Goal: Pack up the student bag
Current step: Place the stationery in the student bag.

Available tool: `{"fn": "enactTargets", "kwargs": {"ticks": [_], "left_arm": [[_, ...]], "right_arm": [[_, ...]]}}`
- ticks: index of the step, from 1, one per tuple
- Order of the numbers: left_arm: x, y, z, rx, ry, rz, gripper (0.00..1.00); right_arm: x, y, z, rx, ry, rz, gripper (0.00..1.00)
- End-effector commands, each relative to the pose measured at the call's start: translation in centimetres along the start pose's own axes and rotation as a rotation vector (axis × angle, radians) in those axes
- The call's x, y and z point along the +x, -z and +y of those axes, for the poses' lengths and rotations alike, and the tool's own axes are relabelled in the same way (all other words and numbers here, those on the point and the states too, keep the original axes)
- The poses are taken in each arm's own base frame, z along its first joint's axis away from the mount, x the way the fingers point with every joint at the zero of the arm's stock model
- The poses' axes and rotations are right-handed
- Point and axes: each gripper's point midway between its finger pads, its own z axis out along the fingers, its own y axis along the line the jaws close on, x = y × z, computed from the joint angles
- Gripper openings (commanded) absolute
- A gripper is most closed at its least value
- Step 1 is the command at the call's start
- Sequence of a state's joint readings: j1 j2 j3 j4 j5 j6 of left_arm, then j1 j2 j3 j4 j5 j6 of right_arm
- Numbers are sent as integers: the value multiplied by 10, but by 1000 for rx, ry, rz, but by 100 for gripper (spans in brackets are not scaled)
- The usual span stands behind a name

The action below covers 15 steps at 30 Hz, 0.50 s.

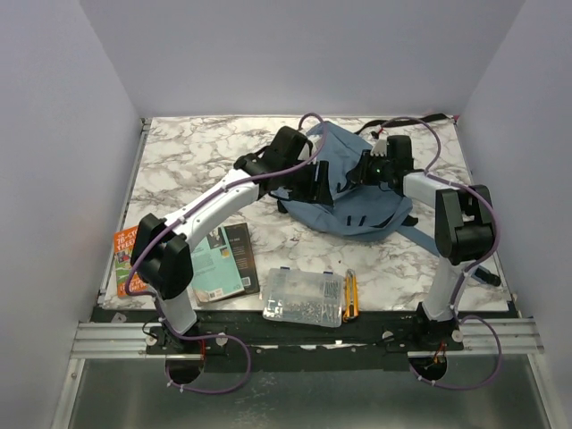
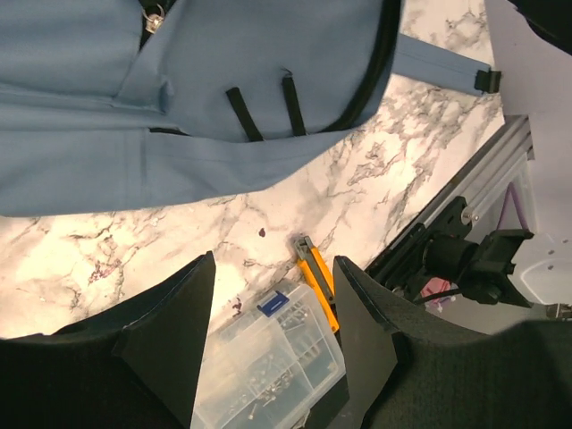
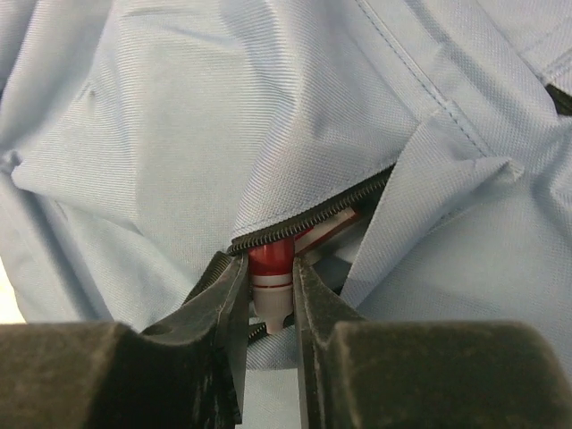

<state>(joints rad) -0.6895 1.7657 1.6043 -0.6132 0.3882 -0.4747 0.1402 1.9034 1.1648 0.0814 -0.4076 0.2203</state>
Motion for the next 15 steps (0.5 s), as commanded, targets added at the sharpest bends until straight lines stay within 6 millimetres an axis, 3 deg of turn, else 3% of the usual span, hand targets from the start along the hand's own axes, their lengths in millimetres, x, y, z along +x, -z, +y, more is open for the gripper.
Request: {"fn": "enactTargets", "kwargs": {"ticks": [1, 6, 9, 15], "left_arm": [[7, 22, -14, 66, -6, -57, 58], [20, 37, -13, 82, 7, -79, 59], [25, 43, -17, 106, 15, -87, 59], [29, 46, -19, 121, 26, -89, 59]], "right_arm": [[-28, -18, 24, -131, 153, -86, 26], [-25, -25, -6, 31, 63, -99, 29], [-28, -17, -4, 28, 31, -203, 50], [-31, -11, 23, -100, -157, -217, 56]]}}
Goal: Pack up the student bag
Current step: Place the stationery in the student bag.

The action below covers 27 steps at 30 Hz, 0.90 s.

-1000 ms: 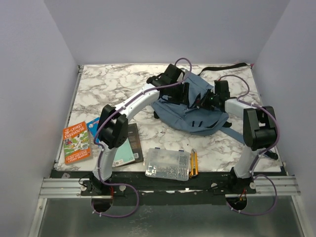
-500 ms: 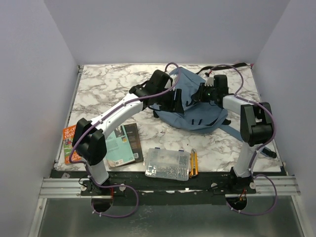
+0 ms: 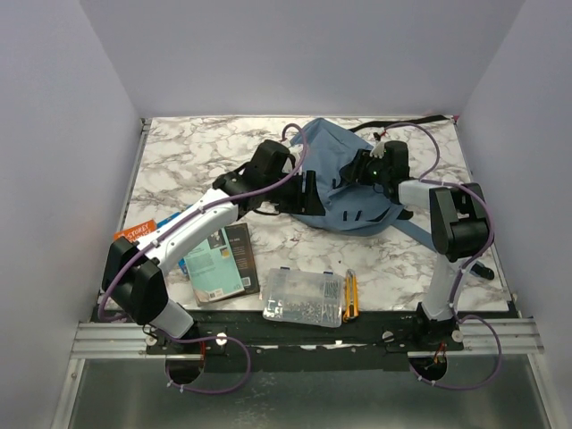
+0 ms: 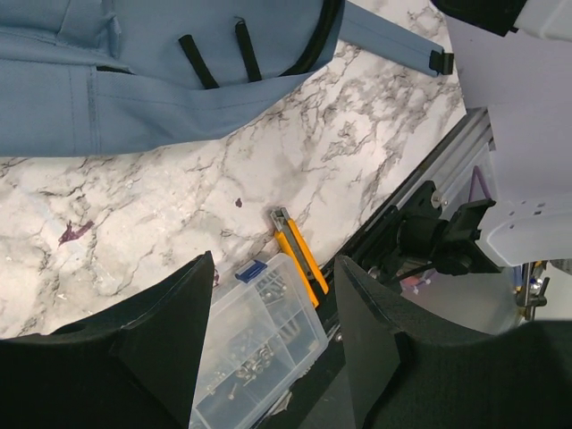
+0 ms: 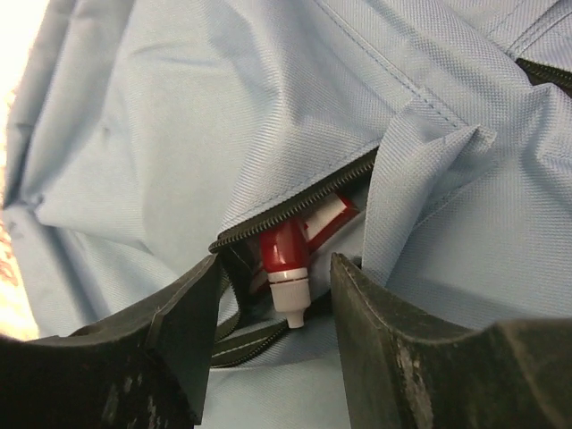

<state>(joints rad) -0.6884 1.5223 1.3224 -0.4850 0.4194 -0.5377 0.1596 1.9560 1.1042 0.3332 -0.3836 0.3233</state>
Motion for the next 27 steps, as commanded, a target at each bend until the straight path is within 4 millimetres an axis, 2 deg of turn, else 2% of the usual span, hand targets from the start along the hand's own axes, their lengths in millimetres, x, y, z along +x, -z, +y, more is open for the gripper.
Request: {"fn": "enactTargets", "kwargs": {"ticks": [1, 4, 6, 11, 17, 21, 22, 23, 24, 25, 27], "left_arm": [[-3, 7, -12, 60, 0, -28, 59], [0, 9, -13, 71, 4, -23, 59], [3, 10, -12, 72, 5, -21, 59], [7, 12, -13, 82, 4, -18, 59], [12, 15, -13, 87, -1, -15, 59], [16, 14, -11, 87, 1, -6, 59], [17, 14, -10, 86, 2, -4, 59], [18, 14, -9, 84, 3, -3, 59], [19, 14, -8, 83, 6, -2, 59], [19, 14, -8, 81, 5, -4, 59], [16, 16, -7, 69, 7, -25, 59]], "right_arm": [[-27, 11, 24, -72, -145, -111, 57], [-32, 25, 25, -36, -208, -150, 63], [-36, 27, 28, -45, -227, -160, 65], [-35, 8, 21, -8, -379, -107, 62], [-35, -13, 17, -16, -519, -93, 53], [-39, -29, 29, -112, -603, -68, 42], [-42, -32, 37, -162, -633, -60, 34], [-45, -31, 47, -218, -683, -44, 21], [-49, -28, 56, -260, -729, -37, 8], [-51, -22, 67, -300, -790, -32, 1], [-61, -5, 84, -340, -865, -45, 1]]}}
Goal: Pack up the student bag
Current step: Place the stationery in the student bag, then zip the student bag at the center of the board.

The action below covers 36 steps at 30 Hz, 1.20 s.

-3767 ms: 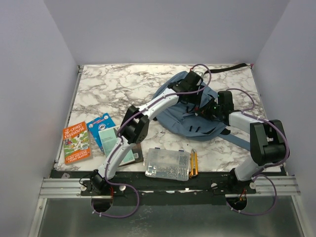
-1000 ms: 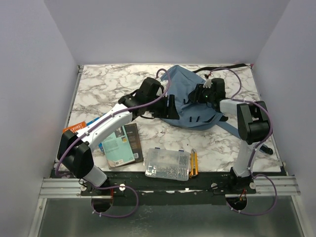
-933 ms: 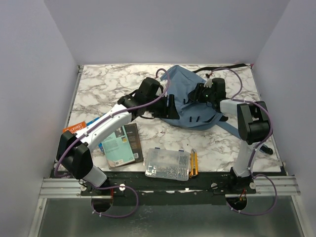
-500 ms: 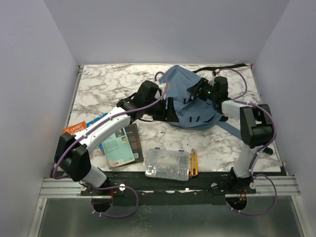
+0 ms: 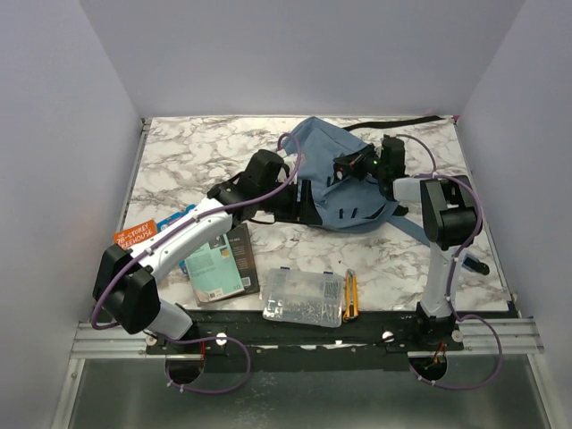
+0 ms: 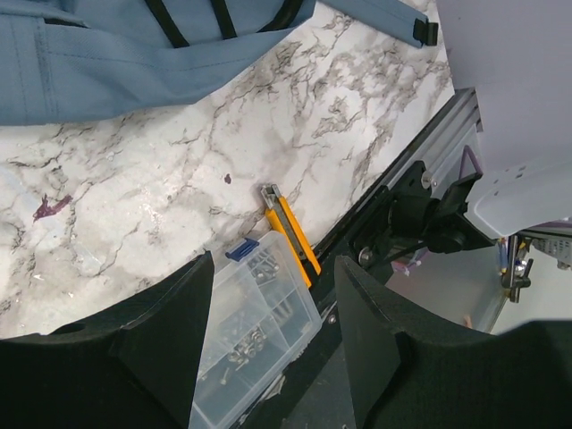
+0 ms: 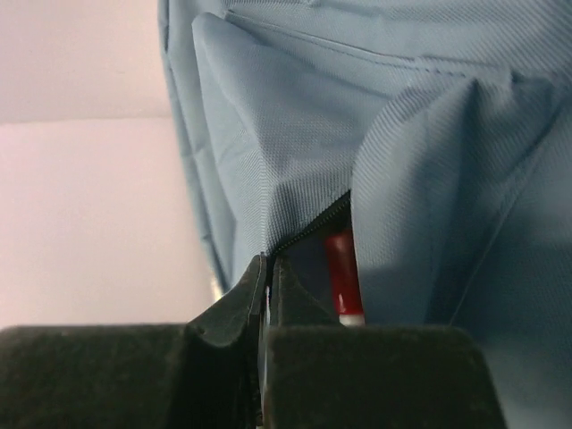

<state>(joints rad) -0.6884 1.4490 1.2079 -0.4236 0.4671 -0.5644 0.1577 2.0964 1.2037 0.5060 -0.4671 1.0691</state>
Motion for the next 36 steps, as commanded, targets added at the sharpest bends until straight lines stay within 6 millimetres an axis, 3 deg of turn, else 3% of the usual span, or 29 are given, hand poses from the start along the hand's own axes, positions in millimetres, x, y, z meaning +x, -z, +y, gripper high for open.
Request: {"fn": "enactTargets", "kwargs": {"ticks": [1, 4, 8, 11, 13, 16, 20, 23, 26, 31, 36], "left_arm": [[-7, 10, -5, 18, -10, -46, 59], [-14, 15, -4, 25, 9, -74, 59], [-28, 19, 3, 61, 85, -119, 59], [-35, 17, 12, 99, 155, -133, 59], [-37, 15, 14, 114, 175, -130, 59], [-37, 13, 14, 124, 184, -124, 59], [-36, 13, 19, 117, 194, -129, 59], [-36, 16, 26, 101, 203, -146, 59], [-37, 23, 33, 87, 214, -171, 59], [-38, 37, 41, 64, 213, -220, 59], [-31, 50, 38, 72, 191, -241, 59]], "right_arm": [[10, 21, 63, -163, -214, 50, 1], [15, 36, 67, -99, -283, 67, 1], [14, 41, 77, -88, -245, 92, 0], [23, 39, 63, -48, -225, 129, 1], [29, 40, 59, -45, -195, 161, 8], [33, 45, 55, -16, -97, 188, 28], [37, 64, 56, -1, 201, 220, 49], [37, 81, 60, -22, 451, 200, 57], [41, 88, 67, -61, 714, 156, 59], [92, 69, 74, -102, 1230, 218, 59], [123, 54, 63, -215, 1468, 346, 54]]}}
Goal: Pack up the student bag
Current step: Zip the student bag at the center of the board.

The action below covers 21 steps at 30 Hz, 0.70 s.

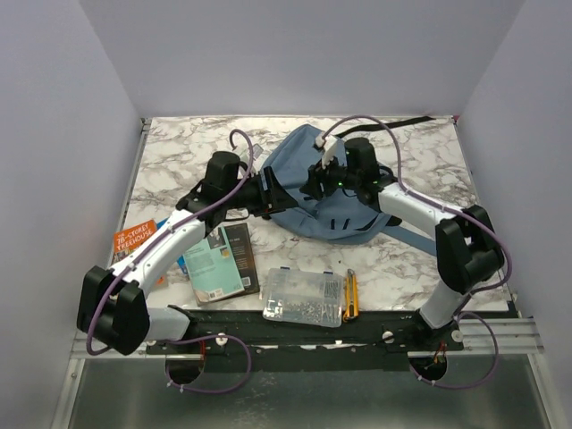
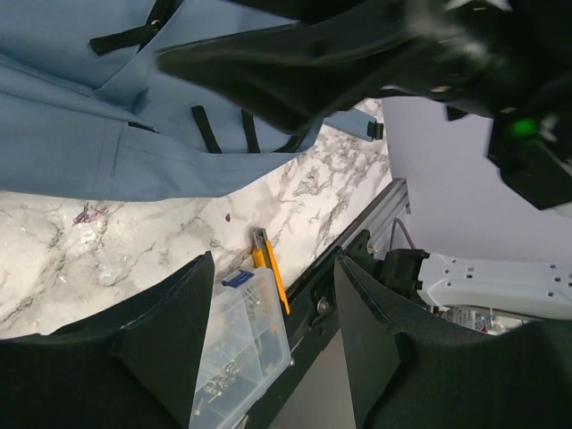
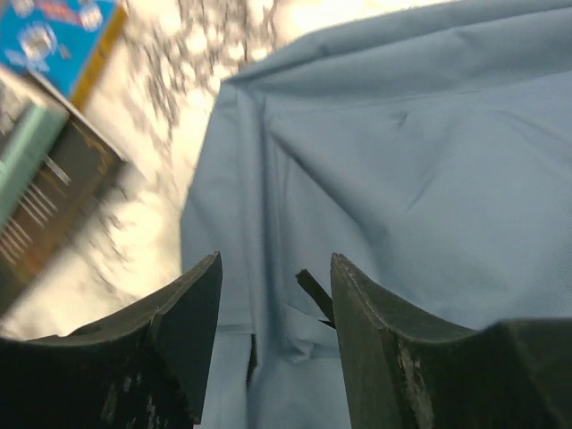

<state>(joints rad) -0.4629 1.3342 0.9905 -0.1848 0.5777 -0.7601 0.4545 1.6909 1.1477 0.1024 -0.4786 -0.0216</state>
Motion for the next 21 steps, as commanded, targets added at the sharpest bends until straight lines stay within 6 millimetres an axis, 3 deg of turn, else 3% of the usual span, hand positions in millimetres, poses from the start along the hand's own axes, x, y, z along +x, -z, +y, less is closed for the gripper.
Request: {"fn": "enactTargets", "kwargs": {"ticks": [1, 18, 21], "left_arm": [[0, 18, -11, 32, -50, -47, 59], [15, 15, -6, 55, -30, 7, 62], [15, 15, -6, 56, -31, 9, 62]], "right_arm": [[38, -14, -11, -50, 344, 129, 54], [83, -43, -24, 21, 395, 294, 50], [85, -45, -29, 63, 394, 302, 41]]}}
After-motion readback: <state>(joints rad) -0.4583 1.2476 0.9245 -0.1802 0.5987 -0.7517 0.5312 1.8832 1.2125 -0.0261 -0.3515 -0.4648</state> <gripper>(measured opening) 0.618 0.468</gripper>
